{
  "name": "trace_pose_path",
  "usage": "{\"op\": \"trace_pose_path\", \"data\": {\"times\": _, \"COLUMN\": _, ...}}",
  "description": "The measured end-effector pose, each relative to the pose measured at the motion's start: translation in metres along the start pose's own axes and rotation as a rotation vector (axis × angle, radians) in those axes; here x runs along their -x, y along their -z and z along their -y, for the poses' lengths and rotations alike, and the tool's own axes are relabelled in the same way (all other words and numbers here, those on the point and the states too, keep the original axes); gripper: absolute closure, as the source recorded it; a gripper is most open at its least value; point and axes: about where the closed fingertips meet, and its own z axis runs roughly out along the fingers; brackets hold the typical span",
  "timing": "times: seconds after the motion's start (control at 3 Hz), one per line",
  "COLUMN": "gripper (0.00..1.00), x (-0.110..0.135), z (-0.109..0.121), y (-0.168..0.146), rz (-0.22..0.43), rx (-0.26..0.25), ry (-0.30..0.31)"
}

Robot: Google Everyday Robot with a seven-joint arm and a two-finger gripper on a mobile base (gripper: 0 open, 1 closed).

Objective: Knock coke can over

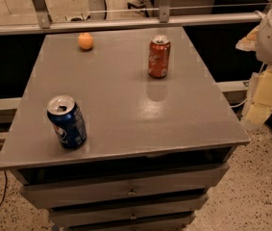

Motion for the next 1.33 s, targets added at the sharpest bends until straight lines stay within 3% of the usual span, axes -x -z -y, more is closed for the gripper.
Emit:
{"op": "trace_pose_path", "data": {"times": 0.33, "gripper": 0.00, "x": 0.001, "z": 0.001, "y": 0.000, "rz": 0.008, "rx": -0.004, "ry": 0.001}}
{"op": "trace_pose_path", "data": {"times": 0.67, "gripper": 0.00, "x": 0.007, "z": 0.011, "y": -0.023, "rz": 0.063, "rx": 0.023, "ry": 0.010}}
{"op": "trace_pose_path", "data": {"times": 1.0, "gripper": 0.00, "x": 0.021, "z": 0.038, "y": -0.070, "rz": 0.187, "rx": 0.063, "ry": 0.012}}
{"op": "trace_pose_path", "data": {"times": 1.33, "gripper": 0.00, "x": 0.039, "z": 0.070, "y": -0.113, "rz": 0.353, "rx": 0.091, "ry": 0.013}}
